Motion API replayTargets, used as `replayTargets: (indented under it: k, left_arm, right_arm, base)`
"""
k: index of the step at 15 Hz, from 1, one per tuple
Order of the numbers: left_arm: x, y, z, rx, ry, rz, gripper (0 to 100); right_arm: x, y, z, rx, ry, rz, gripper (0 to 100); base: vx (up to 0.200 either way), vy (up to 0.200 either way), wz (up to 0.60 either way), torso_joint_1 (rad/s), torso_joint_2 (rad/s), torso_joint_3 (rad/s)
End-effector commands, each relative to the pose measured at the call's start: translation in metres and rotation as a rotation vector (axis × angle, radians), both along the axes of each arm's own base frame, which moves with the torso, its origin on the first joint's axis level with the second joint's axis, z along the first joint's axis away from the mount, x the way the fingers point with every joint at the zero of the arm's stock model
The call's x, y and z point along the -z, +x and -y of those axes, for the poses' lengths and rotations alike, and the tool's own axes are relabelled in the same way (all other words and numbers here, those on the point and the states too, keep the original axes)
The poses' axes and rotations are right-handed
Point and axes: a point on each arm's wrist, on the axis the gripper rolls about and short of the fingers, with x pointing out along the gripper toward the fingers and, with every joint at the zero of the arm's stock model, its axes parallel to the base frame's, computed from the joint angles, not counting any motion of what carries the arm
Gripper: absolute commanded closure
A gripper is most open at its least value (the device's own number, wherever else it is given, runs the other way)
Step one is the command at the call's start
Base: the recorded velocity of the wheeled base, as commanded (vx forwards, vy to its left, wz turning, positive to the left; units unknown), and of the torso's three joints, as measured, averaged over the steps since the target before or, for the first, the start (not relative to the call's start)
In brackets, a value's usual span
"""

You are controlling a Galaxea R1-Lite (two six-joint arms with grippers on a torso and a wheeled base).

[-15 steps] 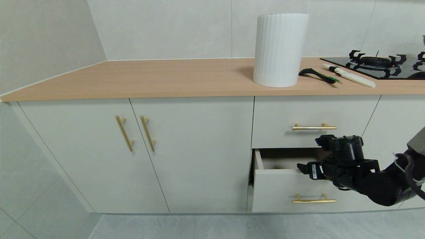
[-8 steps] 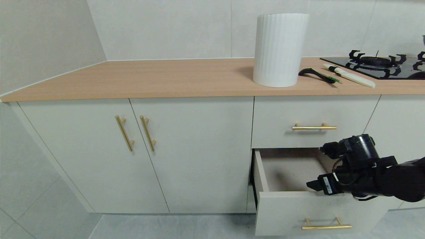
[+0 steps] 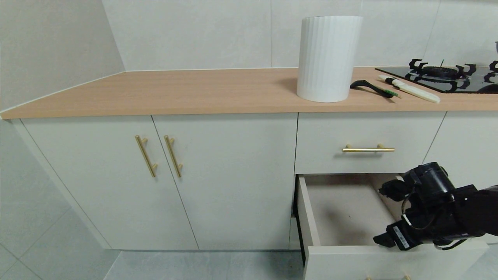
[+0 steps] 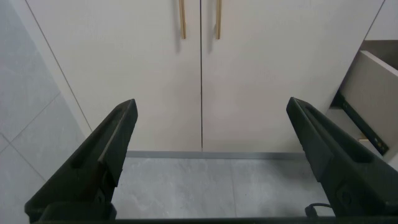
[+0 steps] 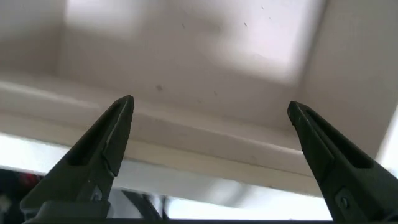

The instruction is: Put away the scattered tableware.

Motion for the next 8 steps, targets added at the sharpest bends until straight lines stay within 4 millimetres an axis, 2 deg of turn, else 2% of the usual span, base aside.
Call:
replayTargets:
  k: [1, 4, 8]
  left_arm:
    - [0.000, 0.000, 0.000, -0.001, 0.000, -0.001, 0]
    - [0.000, 0.000, 0.000, 0.001, 0.000, -0.001, 0]
    - [0.000, 0.000, 0.000, -0.001, 0.000, -0.001, 0]
  right_arm:
    - [-0.004, -0.004, 0.000, -0.015, -0.007, -0.006, 0]
    - [-0.005, -0.015, 0.002, -0.074, -0.056, -0.084, 0]
    - [-0.004, -0.024, -0.004, -0.110, -0.072, -0.110, 0]
  base:
    - [0.000, 0.000, 0.00, 0.000, 0.00, 0.000]
    - [0.000, 0.000, 0.00, 0.000, 0.00, 0.000]
    - [0.000, 0.000, 0.00, 0.000, 0.00, 0.000]
